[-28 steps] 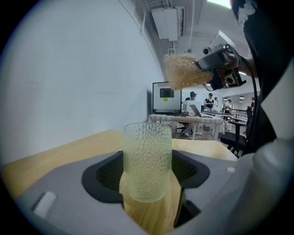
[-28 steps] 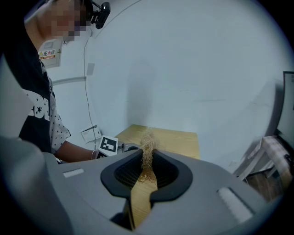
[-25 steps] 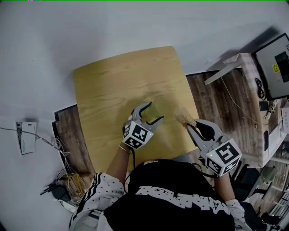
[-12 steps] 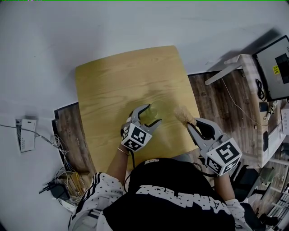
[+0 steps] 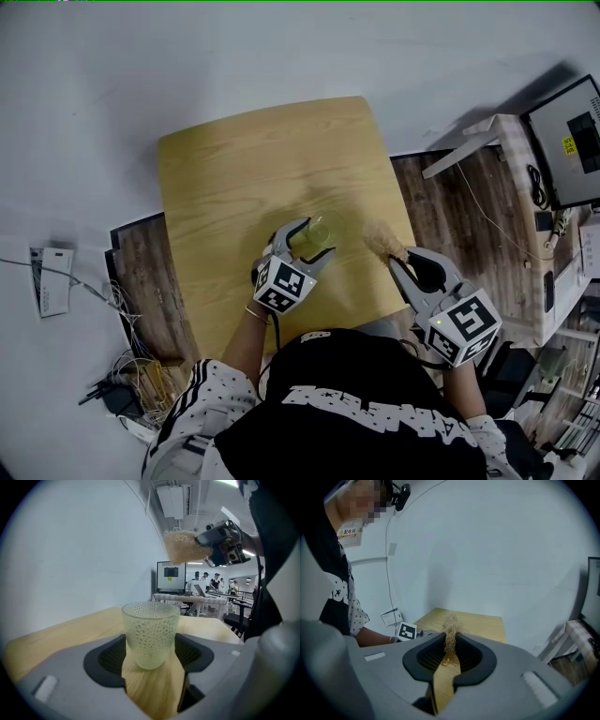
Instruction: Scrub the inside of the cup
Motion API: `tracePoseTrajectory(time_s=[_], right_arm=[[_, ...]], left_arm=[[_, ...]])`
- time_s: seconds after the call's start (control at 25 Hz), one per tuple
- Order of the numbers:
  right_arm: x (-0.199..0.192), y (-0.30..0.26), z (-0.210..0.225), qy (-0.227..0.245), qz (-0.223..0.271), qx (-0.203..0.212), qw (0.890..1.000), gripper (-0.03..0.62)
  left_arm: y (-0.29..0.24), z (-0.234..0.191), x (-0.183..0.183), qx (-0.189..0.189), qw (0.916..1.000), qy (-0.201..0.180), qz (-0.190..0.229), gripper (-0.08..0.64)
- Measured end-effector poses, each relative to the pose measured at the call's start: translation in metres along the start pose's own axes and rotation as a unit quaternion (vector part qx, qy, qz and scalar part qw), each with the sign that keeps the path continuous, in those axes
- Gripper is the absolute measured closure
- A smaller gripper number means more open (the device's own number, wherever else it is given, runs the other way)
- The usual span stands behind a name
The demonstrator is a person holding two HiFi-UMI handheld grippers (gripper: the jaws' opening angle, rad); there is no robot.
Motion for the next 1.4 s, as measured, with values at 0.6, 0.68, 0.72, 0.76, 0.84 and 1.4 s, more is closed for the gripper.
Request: tracePoseTrajectory(time_s=[0.6,0.68,0.72,0.76,0.84,1.4], right_arm=[[0.001,0.003,-0.014,-0.012,0.008,-0.021,1.000,0.518],[0.002,0.001,-0.014,-0.013,0.014,-0.022,1.000,0.518],[0.003,0.000,-0.015,-0.016,0.018,-0.022,0.999,0.518],[0.004,-0.002,-0.015,-0.018,0.023,-0.021,0.999,0.518],[0.008,-0.005,-0.015,-0.017,0.034,-0.020,0.999,0.518],[0.012,-0.002,0.003,-0.023,0.119,-0.026,0.992,0.518]], left_arm=[[0.020,-0.003,0.004,0.020,0.9993,0.016,0.026,0.229],[0.028,-0.004,0.007,0.027,0.9989,0.020,0.033,0.229],[0.032,-0.005,0.007,0.031,0.9988,0.019,0.034,0.230],[0.036,-0.005,0.008,0.036,0.9987,0.015,0.034,0.232],[0.046,-0.007,0.009,0.053,0.9981,0.007,0.032,0.284],[0.101,-0.005,0.061,0.170,0.9836,-0.005,0.061,0.558]])
Point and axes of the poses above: the fingertips, and each gripper's own axes: y backward along the fingers, z to its right, x out of its top, the point moved 3 cm from there along y, backward along the fingers, and after that the axes turned 8 degrees about z, right-handed, at the moved point
